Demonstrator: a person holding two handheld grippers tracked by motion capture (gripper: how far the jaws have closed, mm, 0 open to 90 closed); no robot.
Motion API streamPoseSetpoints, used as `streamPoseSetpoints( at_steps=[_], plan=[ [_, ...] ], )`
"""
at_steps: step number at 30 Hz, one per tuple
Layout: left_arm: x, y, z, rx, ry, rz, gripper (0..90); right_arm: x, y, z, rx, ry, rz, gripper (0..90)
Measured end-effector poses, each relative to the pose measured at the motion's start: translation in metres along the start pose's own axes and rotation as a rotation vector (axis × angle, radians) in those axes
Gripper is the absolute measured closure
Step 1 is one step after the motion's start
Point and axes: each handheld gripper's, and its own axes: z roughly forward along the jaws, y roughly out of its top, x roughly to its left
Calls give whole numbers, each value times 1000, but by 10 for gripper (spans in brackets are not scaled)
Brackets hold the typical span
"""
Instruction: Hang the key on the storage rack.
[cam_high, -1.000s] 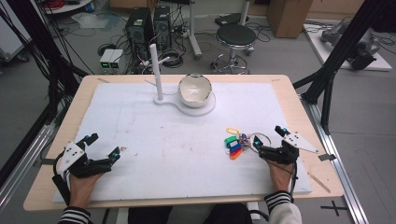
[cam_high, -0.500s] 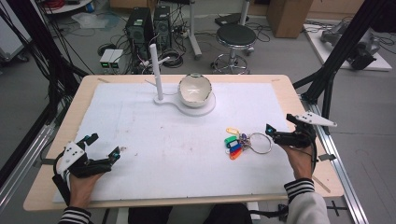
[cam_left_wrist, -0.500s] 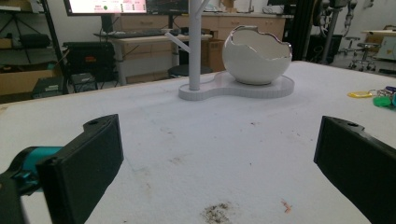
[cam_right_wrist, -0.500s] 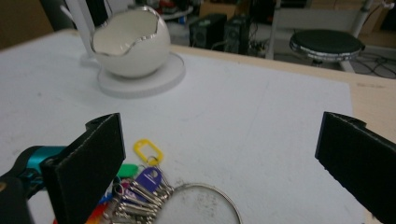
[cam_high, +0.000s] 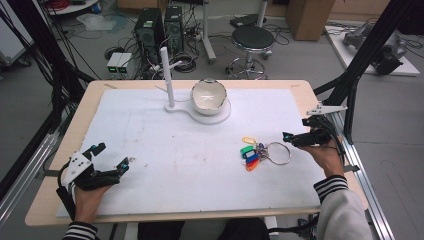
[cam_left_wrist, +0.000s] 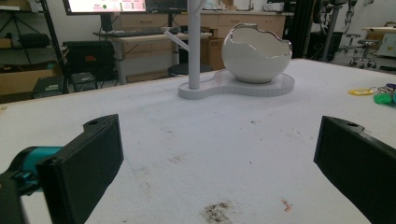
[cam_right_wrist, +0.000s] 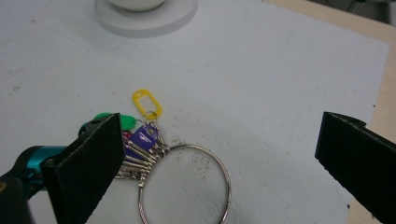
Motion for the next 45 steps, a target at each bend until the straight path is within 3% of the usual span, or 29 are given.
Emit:
streamPoseSetpoints(
  at_steps=[7,13,15,27,28,33,35,45],
  plan=[
    [0,0,0,8,1,1,18,-8,10,11,151,26,-6,11],
    [0,0,1,10,1,0,18,-14,16,18,237,35,-5,12],
    [0,0,1,10,0,0,18,-16,19,23,305,41,-14,49],
    [0,0,1,16,-3,0,18,-22,18,44,449,33,-25,49],
    [0,0,1,16,-3,0,18,-22,18,47,486,30,-24,49],
    [0,0,1,16,-3,0,18,-22,18,54,547,32,-19,53],
    [0,1,1,17,-4,-1,18,-21,19,59,609,27,-38,54],
    [0,1,2,18,-3,-2,18,-22,15,70,671,5,-3,68]
  ],
)
